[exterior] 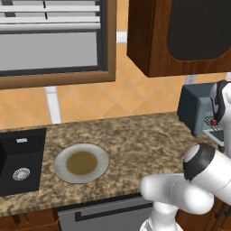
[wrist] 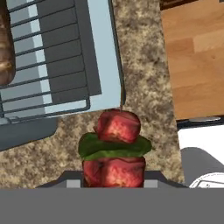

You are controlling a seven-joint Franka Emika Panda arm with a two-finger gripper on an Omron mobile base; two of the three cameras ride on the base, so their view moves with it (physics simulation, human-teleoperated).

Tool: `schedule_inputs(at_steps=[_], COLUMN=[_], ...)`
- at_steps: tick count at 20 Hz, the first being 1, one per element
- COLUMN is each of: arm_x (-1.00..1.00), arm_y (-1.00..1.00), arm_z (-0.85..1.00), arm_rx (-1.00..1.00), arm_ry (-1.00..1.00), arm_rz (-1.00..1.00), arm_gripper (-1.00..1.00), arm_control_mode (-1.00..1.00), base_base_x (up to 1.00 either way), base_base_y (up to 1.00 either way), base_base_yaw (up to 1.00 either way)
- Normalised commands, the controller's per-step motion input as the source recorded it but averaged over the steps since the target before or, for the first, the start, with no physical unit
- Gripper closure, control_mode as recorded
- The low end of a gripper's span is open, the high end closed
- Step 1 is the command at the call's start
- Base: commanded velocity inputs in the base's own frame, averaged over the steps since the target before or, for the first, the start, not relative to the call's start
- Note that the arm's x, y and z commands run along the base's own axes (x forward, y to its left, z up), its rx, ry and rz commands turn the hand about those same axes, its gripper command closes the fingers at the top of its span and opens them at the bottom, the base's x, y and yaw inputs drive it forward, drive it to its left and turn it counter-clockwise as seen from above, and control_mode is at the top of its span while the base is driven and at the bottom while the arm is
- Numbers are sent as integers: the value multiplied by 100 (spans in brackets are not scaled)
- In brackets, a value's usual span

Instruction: Pick up the kebab skewer and baguette bread, and place them inside the toaster oven. Close the toaster oven door and start by setting the timer.

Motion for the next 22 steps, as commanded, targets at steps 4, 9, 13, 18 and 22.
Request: schedule_inputs(at_steps=[4, 9, 13, 18, 22], arm_x=[0, 13, 38, 51, 51], arm_y=[-72, -75, -70, -52, -60], arm_z=[-24, -4, 0, -7, -9], arm_rx=[-2, -1, 0, 0, 0], arm_ry=[-22, -9, 0, 0, 0], arm_rz=[-10, -5, 3, 15, 14], arm_gripper=[100, 100, 100, 100, 100], arm_control_mode=[-100, -100, -100, -100, -100], base_base_x=[0, 0, 0, 0, 0], base_base_y=[0, 0, 0, 0, 0], base_base_yaw=[0, 0, 0, 0, 0])
